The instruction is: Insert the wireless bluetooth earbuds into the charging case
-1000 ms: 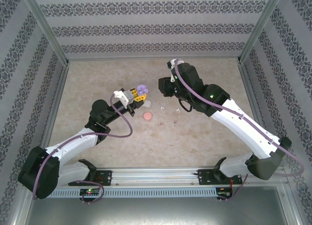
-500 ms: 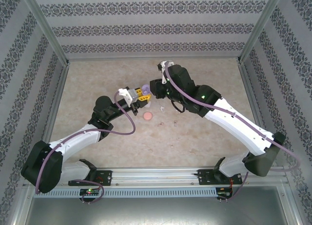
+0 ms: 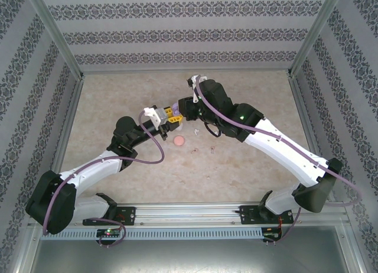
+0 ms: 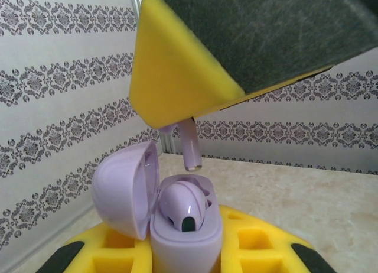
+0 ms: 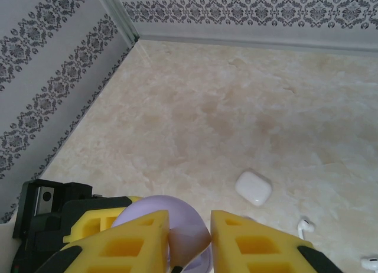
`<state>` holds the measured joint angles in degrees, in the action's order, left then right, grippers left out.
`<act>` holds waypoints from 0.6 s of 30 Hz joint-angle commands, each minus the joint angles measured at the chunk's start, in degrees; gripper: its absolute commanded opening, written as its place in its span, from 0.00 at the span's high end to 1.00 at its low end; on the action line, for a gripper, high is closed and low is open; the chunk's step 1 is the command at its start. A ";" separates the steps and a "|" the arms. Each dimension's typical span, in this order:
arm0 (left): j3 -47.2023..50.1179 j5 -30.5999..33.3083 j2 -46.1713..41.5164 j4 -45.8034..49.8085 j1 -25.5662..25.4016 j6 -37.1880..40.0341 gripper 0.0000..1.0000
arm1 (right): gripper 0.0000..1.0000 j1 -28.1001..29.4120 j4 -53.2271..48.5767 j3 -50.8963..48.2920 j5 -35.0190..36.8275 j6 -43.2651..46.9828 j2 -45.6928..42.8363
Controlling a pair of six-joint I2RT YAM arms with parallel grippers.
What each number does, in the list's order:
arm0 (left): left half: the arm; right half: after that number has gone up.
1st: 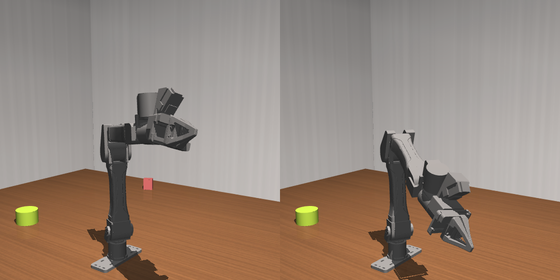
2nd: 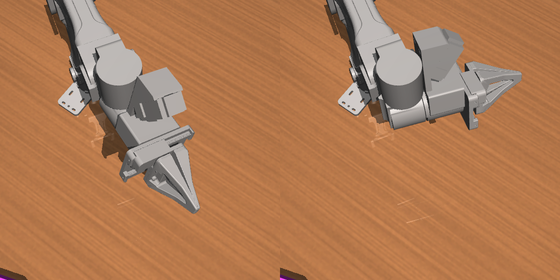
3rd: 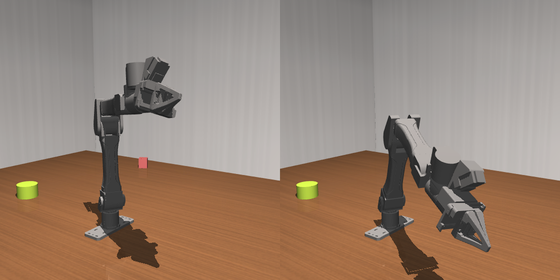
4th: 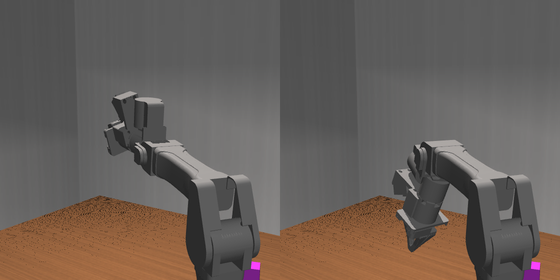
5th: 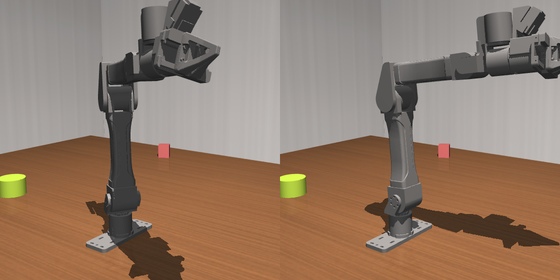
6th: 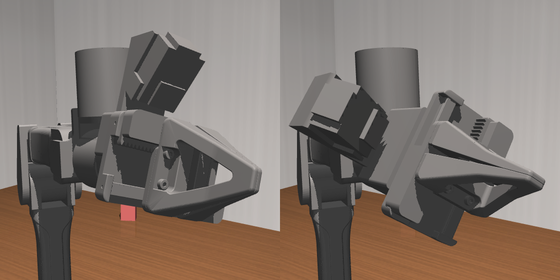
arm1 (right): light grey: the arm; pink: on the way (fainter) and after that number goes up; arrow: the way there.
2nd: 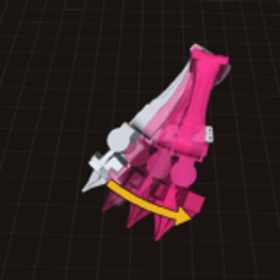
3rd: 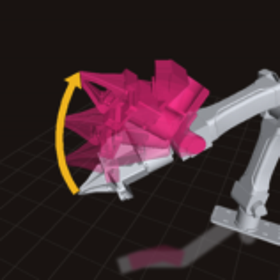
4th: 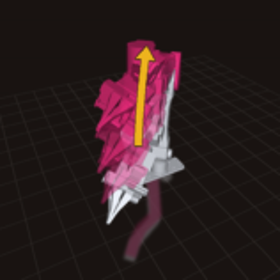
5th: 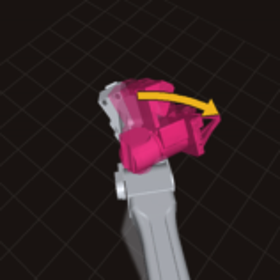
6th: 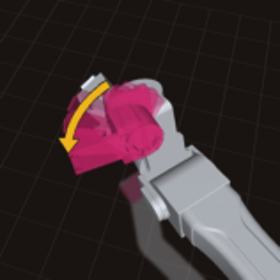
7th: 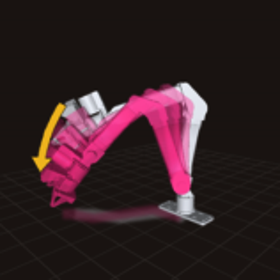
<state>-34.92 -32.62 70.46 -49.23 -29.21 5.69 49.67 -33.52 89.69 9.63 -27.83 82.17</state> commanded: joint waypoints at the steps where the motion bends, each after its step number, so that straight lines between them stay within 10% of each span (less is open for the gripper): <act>1: -1.80 -1.04 -0.54 -0.96 -0.84 -0.35 1.00 | 0.75 0.56 1.04 -1.07 -0.19 -0.59 0.49; 18: -1.82 -0.89 -1.24 -0.65 -0.80 -0.33 1.00 | 0.76 0.99 -0.04 -2.63 0.43 0.80 1.80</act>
<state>-34.98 -32.56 70.46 -47.57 -29.21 5.69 49.67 -32.77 87.68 9.67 -28.10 82.56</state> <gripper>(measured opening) 0.202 0.244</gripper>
